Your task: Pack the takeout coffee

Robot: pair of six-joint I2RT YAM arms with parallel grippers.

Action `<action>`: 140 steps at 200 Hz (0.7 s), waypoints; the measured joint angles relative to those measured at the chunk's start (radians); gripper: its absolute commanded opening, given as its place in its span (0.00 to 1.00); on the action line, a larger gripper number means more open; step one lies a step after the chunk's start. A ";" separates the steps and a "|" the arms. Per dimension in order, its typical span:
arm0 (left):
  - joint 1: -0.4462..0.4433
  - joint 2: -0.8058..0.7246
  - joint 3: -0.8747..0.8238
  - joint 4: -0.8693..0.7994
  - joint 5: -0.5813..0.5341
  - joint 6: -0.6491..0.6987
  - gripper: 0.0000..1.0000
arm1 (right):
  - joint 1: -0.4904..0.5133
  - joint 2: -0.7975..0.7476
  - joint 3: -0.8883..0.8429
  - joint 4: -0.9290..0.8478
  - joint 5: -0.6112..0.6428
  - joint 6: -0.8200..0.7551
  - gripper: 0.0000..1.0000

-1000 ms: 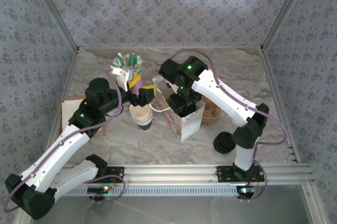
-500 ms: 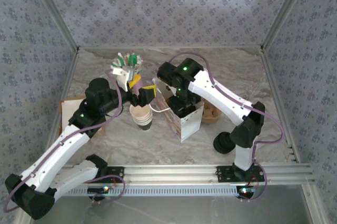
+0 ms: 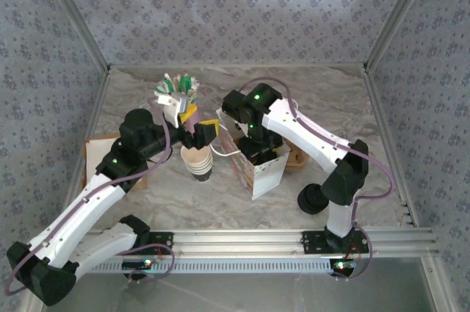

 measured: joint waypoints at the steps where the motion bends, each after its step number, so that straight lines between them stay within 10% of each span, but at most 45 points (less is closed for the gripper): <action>1: 0.000 0.000 0.000 0.000 0.000 0.000 1.00 | 0.000 0.000 -0.001 0.000 0.000 0.000 0.64; 140: -0.007 0.018 0.000 0.000 0.000 0.000 1.00 | -0.006 -0.121 -0.092 0.048 -0.015 0.028 0.63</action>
